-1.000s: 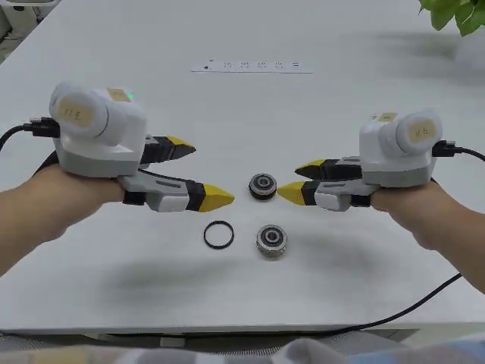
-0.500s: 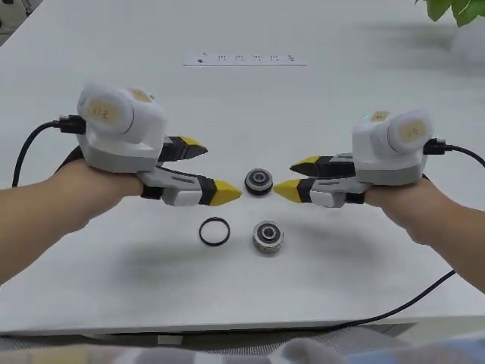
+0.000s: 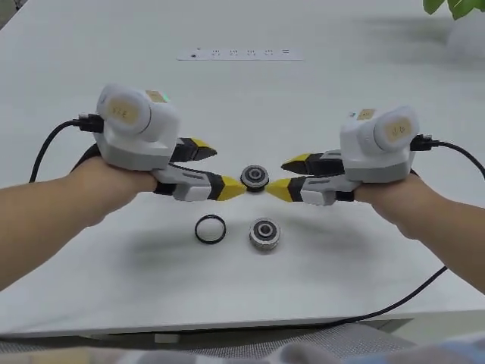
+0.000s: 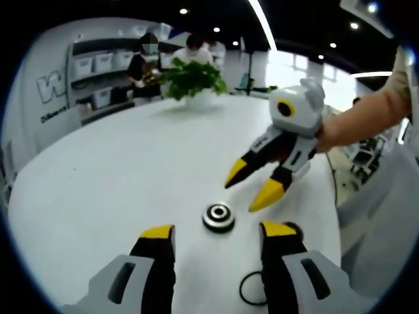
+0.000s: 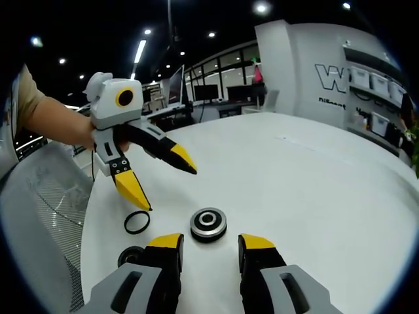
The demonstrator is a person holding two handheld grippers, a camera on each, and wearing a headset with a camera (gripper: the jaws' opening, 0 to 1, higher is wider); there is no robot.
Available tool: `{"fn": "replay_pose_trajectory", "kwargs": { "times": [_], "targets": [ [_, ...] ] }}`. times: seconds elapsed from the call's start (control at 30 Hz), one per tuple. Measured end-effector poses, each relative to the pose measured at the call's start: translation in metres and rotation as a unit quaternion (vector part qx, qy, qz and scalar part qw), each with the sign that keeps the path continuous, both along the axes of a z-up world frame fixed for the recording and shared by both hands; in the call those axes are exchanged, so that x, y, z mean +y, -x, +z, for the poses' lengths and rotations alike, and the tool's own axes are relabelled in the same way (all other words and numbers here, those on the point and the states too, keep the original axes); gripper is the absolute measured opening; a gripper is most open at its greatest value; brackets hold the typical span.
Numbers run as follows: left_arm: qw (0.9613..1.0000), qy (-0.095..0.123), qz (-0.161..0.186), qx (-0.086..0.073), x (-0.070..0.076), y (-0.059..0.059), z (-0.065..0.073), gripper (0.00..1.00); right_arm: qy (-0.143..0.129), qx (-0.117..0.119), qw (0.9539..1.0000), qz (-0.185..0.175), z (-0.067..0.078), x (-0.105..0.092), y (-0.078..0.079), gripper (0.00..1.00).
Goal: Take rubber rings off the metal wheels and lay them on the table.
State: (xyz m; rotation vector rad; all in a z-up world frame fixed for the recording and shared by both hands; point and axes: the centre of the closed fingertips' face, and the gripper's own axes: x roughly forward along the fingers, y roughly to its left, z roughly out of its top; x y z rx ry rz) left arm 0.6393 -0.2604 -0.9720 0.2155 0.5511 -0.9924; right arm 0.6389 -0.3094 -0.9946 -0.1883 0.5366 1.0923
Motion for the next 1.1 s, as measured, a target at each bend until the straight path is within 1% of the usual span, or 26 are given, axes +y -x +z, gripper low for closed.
{"fn": "replay_pose_trajectory", "kwargs": {
  "times": [0.23, 0.33, 0.5, 0.63, 0.77, 0.9, 0.97, 1.03, 1.1],
  "targets": [
    [1.0, 0.0, -0.007, 0.006, -0.007, -0.003, -0.004, 0.48, 0.002, 0.001, 1.0, 0.002, -0.001, 0.0, 0.0, 0.32],
    [0.9999, -0.002, -0.009, 0.005, -0.011, -0.005, -0.006, 0.46, 0.002, 0.002, 1.0, 0.003, -0.002, 0.001, 0.0, 0.32],
    [0.9999, 0.007, -0.007, 0.014, -0.017, -0.008, -0.009, 0.42, 0.005, 0.0, 1.0, 0.006, -0.002, 0.001, -0.001, 0.32],
    [0.9998, 0.002, -0.014, 0.016, -0.021, -0.008, -0.014, 0.4, 0.005, 0.001, 1.0, 0.005, -0.003, 0.0, -0.002, 0.32],
    [0.9996, -0.001, -0.019, 0.019, -0.024, -0.008, -0.017, 0.36, 0.003, 0.005, 1.0, 0.001, -0.005, -0.001, -0.002, 0.32],
    [0.9995, -0.006, -0.027, 0.015, -0.028, -0.009, -0.018, 0.31, 0.003, 0.007, 1.0, 0.001, -0.007, -0.002, -0.002, 0.32],
    [0.9993, -0.01, -0.032, 0.016, -0.03, -0.009, -0.021, 0.3, 0.003, 0.007, 1.0, 0.001, -0.008, -0.002, -0.002, 0.31],
    [0.9991, -0.016, -0.035, 0.014, -0.031, -0.009, -0.022, 0.28, 0.003, 0.008, 1.0, 0.001, -0.008, -0.002, -0.001, 0.31],
    [0.9991, -0.017, -0.036, 0.013, -0.031, -0.01, -0.023, 0.26, 0.002, 0.008, 1.0, 0.0, -0.008, -0.003, -0.001, 0.31]
  ]
}}
